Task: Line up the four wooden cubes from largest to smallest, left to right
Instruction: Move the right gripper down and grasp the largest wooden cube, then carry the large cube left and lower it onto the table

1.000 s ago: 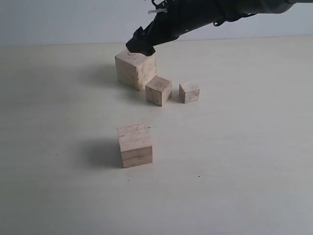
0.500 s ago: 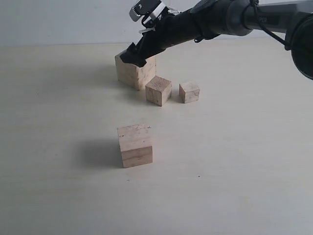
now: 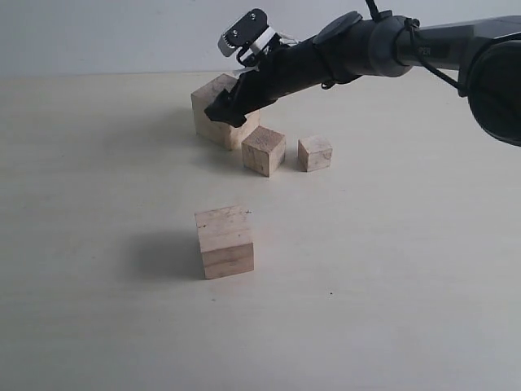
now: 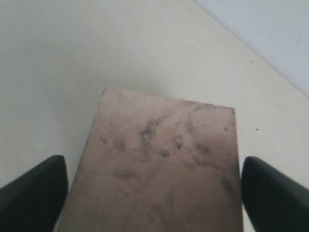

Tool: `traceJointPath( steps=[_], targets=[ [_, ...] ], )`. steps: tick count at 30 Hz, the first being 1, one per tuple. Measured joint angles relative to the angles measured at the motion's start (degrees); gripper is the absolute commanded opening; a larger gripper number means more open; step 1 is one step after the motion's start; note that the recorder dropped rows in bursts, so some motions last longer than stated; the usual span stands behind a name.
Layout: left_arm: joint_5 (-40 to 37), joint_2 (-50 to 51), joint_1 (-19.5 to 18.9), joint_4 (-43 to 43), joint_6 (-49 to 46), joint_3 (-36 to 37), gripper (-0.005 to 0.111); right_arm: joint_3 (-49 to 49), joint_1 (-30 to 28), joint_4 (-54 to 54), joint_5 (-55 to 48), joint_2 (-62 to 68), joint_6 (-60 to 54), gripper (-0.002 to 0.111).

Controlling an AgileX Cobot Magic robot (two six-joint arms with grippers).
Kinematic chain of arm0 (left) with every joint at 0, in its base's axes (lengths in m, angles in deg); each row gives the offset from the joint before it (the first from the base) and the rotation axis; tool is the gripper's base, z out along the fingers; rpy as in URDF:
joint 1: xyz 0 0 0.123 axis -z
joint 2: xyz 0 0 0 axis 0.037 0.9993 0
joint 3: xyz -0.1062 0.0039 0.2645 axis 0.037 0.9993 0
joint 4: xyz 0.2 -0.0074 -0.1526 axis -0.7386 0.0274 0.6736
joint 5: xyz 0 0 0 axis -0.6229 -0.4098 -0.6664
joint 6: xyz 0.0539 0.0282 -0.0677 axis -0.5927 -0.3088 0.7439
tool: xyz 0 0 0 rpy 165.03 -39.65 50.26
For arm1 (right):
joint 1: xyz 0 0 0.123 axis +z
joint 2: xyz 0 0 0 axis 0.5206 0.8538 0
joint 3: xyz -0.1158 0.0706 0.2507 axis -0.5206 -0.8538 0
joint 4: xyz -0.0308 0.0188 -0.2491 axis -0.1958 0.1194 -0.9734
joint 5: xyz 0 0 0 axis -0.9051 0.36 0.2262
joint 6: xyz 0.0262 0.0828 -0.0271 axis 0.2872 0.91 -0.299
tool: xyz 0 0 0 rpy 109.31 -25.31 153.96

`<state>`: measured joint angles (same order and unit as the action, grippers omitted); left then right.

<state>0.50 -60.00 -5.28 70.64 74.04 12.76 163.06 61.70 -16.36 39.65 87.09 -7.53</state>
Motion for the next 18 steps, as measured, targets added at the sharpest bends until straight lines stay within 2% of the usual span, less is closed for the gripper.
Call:
traceJointPath(
  steps=[2,4,5,13,18],
  targets=[
    [0.0,0.0,0.0,0.0,0.0,0.0,0.0,0.0,0.0,0.0,0.15,0.0,0.29,0.04],
    [0.0,0.0,0.0,0.0,0.0,0.0,0.0,0.0,0.0,0.0,0.15,0.0,0.67,0.01],
    [0.0,0.0,0.0,0.0,0.0,0.0,0.0,0.0,0.0,0.0,0.03,0.0,1.0,0.0],
    [0.0,0.0,0.0,0.0,0.0,0.0,0.0,0.0,0.13,-0.68,-8.71,-3.04,2.97,0.0],
    [0.0,0.0,0.0,0.0,0.0,0.0,0.0,0.0,0.36,3.99,-18.02,-8.01,1.88,0.0]
  ],
)
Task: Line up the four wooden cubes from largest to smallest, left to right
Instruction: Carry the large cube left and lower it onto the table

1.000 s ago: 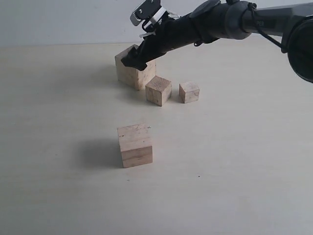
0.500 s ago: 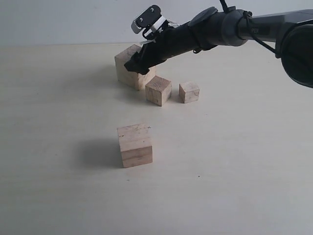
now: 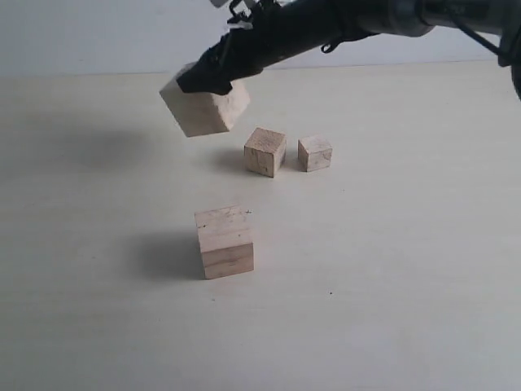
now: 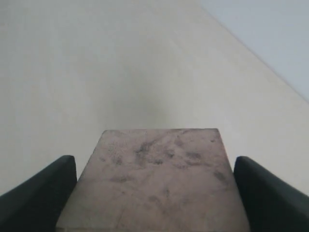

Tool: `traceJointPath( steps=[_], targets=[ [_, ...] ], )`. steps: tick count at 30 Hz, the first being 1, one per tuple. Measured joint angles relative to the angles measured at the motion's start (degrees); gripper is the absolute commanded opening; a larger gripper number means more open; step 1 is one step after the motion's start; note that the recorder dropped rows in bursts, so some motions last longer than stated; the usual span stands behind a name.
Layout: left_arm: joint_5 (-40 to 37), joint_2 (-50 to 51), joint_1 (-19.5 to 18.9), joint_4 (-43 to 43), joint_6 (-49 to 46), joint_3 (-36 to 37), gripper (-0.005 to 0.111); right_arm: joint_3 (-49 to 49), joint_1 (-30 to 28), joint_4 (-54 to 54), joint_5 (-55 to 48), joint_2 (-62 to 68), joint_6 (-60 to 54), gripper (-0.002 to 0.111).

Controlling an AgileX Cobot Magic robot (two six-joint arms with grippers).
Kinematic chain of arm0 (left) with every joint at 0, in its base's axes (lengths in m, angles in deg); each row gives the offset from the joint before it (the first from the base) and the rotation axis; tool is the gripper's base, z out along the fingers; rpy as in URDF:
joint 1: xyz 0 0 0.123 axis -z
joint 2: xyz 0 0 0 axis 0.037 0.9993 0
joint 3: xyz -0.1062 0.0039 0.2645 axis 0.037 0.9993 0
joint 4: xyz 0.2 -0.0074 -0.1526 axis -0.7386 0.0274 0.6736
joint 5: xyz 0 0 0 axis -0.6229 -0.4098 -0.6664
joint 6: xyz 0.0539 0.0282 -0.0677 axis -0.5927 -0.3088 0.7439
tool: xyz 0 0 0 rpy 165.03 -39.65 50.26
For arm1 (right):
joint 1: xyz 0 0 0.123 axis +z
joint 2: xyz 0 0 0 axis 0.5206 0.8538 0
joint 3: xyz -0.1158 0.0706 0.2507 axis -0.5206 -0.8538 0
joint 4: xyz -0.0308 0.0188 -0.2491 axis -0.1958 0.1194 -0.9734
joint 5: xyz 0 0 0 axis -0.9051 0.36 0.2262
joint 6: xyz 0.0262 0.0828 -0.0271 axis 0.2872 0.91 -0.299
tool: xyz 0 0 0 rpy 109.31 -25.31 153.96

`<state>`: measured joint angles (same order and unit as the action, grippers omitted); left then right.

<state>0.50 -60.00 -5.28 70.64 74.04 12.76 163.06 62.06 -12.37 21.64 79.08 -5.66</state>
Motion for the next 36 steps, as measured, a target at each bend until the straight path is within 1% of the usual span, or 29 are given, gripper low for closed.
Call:
traceJointPath(
  steps=[3,6,13,17,29,32,36],
  targets=[
    [0.0,0.0,0.0,0.0,0.0,0.0,0.0,0.0,1.33,2.3,-4.52,-2.2,-1.97,0.0],
    [0.0,0.0,0.0,0.0,0.0,0.0,0.0,0.0,4.09,2.5,-7.2,-3.02,-2.89,0.0],
    [0.0,0.0,0.0,0.0,0.0,0.0,0.0,0.0,11.3,-1.01,-8.75,-2.12,-6.3,0.0],
    [0.0,0.0,0.0,0.0,0.0,0.0,0.0,0.0,13.48,-1.65,-9.17,-0.29,-8.34,0.0],
    [0.0,0.0,0.0,0.0,0.0,0.0,0.0,0.0,13.59,-3.19,-8.81,4.47,-13.0,0.0],
    [0.0,0.0,0.0,0.0,0.0,0.0,0.0,0.0,12.82,-3.19,-8.82,4.47,-13.01,0.0],
    [0.0,0.0,0.0,0.0,0.0,0.0,0.0,0.0,10.06,-3.06,-8.82,4.5,-13.11,0.0]
  ],
)
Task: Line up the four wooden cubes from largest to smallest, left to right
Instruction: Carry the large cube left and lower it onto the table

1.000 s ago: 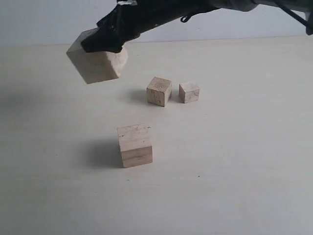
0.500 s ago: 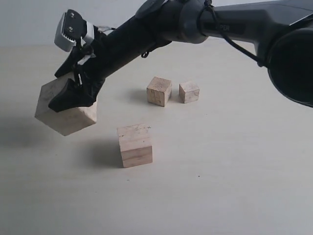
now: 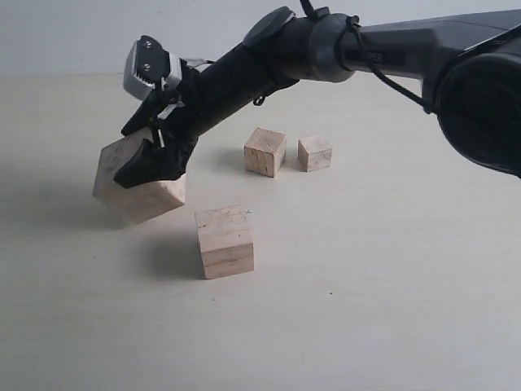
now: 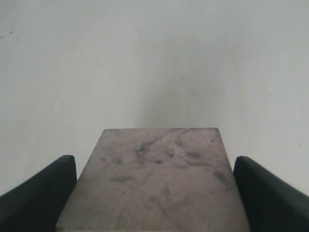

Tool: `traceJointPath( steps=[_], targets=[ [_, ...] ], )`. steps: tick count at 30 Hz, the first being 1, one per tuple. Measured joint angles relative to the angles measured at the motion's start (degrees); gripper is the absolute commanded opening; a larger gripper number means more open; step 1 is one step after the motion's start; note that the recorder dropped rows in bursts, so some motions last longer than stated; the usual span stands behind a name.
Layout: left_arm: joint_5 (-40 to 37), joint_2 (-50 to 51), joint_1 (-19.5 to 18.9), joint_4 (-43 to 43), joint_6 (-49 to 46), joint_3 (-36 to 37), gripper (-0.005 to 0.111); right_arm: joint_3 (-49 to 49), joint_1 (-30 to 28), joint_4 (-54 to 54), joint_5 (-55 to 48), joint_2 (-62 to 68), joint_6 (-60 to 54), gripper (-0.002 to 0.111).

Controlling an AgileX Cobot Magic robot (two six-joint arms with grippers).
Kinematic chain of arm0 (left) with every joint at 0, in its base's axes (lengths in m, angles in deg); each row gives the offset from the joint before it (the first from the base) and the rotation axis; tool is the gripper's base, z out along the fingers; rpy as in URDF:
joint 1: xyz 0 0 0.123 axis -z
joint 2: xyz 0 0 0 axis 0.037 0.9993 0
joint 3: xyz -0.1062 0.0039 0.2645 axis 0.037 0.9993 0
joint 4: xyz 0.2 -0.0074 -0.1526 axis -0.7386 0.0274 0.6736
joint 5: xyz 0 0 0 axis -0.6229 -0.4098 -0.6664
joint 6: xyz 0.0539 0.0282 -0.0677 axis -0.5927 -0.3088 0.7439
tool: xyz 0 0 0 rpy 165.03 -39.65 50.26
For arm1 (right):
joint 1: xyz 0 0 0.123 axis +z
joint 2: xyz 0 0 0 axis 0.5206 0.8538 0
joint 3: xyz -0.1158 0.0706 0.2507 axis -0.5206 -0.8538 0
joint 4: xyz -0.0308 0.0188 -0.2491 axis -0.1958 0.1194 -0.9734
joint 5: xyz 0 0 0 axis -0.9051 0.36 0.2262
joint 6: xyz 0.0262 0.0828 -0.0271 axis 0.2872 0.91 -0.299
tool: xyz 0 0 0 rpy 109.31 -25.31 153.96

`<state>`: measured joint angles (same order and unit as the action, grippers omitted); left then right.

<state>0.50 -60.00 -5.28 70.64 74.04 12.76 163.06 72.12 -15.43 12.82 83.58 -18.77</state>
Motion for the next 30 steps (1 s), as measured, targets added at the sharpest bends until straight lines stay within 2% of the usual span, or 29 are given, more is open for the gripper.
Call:
traceJointPath(
  steps=[7,16,26,28,30],
  targets=[
    [0.0,0.0,0.0,0.0,0.0,0.0,0.0,0.0,-4.36,6.25,-1.23,1.29,-3.31,0.0],
    [0.0,0.0,0.0,0.0,0.0,0.0,0.0,0.0,-4.48,10.42,-4.35,4.84,-9.69,0.0],
    [0.0,0.0,0.0,0.0,0.0,0.0,0.0,0.1,-4.58,14.37,-5.59,7.09,-10.34,0.0],
    [0.0,0.0,0.0,0.0,0.0,0.0,0.0,0.1,-4.58,14.58,-5.71,7.3,-10.34,0.002],
    [0.0,0.0,0.0,0.0,0.0,0.0,0.0,0.1,-4.58,14.71,-5.82,7.33,-10.56,0.009]
  ],
)
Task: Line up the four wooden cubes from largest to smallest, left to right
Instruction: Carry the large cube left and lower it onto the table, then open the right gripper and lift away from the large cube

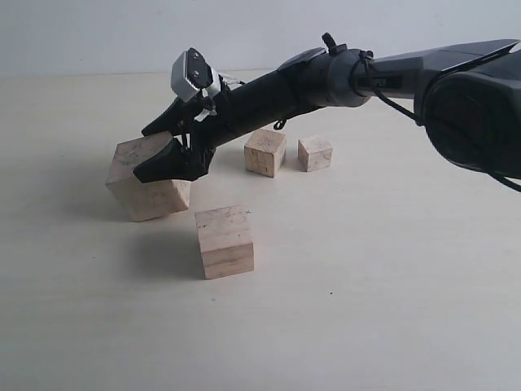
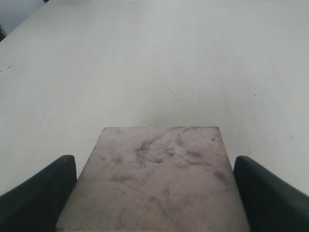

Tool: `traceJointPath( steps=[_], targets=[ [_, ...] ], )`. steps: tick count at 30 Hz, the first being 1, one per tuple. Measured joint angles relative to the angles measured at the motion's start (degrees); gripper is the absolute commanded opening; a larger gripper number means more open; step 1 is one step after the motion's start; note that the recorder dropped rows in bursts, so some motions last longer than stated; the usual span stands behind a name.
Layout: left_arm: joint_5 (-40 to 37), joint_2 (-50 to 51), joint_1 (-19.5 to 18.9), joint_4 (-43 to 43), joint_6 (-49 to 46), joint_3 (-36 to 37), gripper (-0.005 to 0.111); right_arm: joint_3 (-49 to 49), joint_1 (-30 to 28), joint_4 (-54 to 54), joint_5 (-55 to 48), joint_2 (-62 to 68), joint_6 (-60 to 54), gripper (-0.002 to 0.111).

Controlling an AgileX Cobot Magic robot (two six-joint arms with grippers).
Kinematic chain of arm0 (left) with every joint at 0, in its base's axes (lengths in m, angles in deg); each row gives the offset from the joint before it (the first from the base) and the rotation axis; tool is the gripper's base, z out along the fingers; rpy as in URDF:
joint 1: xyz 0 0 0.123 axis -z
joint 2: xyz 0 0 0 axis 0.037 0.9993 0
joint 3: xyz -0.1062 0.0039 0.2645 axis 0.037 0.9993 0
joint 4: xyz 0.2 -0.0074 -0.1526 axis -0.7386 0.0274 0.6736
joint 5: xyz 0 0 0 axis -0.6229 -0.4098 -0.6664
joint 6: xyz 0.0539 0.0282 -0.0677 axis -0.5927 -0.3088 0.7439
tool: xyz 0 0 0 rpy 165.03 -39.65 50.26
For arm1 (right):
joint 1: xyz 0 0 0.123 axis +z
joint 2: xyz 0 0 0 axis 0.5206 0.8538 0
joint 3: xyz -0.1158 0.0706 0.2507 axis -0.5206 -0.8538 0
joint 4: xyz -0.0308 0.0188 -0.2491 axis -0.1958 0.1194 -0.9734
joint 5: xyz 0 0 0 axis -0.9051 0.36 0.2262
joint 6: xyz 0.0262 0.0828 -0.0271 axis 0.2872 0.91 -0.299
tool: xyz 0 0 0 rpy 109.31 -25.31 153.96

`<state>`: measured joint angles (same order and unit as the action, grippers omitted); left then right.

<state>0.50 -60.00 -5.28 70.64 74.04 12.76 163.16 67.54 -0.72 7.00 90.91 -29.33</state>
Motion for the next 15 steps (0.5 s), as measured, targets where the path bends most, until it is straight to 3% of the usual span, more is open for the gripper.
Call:
traceJointPath(
  steps=[3,10,15],
  targets=[
    [0.0,0.0,0.0,0.0,0.0,0.0,0.0,0.0,0.0,-0.12,0.0,0.0,-0.39,0.025],
    [0.0,0.0,0.0,0.0,0.0,0.0,0.0,0.0,-0.19,-0.46,-0.11,0.0,-0.5,0.082],
    [0.0,0.0,0.0,0.0,0.0,0.0,0.0,0.0,-1.25,-0.72,-0.11,-0.2,-0.28,0.095]
  ],
)
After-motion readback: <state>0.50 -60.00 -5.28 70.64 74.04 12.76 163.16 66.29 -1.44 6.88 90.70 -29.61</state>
